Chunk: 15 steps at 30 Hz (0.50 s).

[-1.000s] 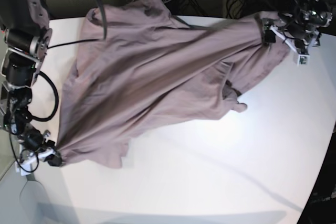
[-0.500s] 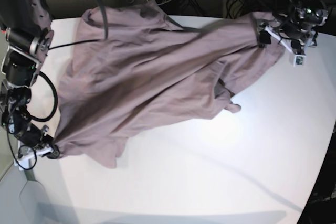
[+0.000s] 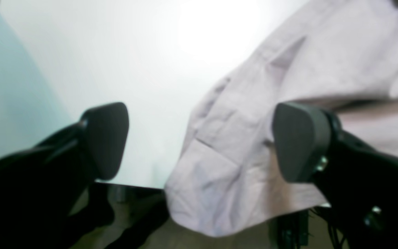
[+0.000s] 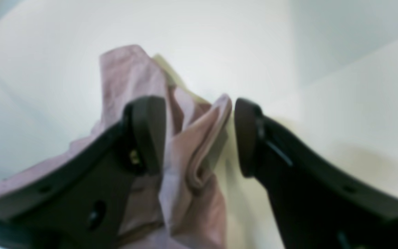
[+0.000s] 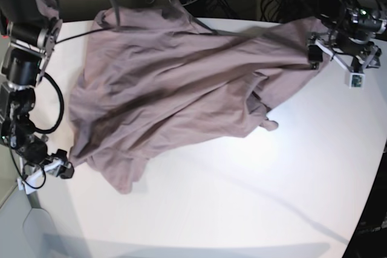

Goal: Layout the t-shirt on the table in an organized manner, then fold the t-shirt properly
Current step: 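Release the hem and move the left gripper onto the fabric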

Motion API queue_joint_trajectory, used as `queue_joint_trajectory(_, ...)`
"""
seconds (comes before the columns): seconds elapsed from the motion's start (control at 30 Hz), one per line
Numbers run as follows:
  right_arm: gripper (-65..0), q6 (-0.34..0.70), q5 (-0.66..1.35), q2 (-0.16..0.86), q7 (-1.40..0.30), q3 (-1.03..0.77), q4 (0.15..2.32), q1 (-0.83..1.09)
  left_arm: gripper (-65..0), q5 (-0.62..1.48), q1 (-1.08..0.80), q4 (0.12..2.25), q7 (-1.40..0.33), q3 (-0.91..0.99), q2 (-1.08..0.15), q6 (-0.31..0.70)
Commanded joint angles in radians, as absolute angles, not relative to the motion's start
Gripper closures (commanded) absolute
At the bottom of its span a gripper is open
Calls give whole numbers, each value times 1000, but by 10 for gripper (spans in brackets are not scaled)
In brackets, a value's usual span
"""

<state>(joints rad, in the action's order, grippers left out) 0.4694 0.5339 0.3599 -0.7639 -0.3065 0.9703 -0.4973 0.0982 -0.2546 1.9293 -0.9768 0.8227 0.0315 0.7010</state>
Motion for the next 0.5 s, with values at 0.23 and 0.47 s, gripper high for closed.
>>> queue_joint_trajectory(0.23,-325,476,561,280,-746,-309,1409,-302,-650,222,-196,1956,-1063,822,-1,698)
queue_joint_trajectory(0.47,-325,476,561,188,-746,-309,1547,-108,-650,444,-166,1860,-1063,769,-91,698)
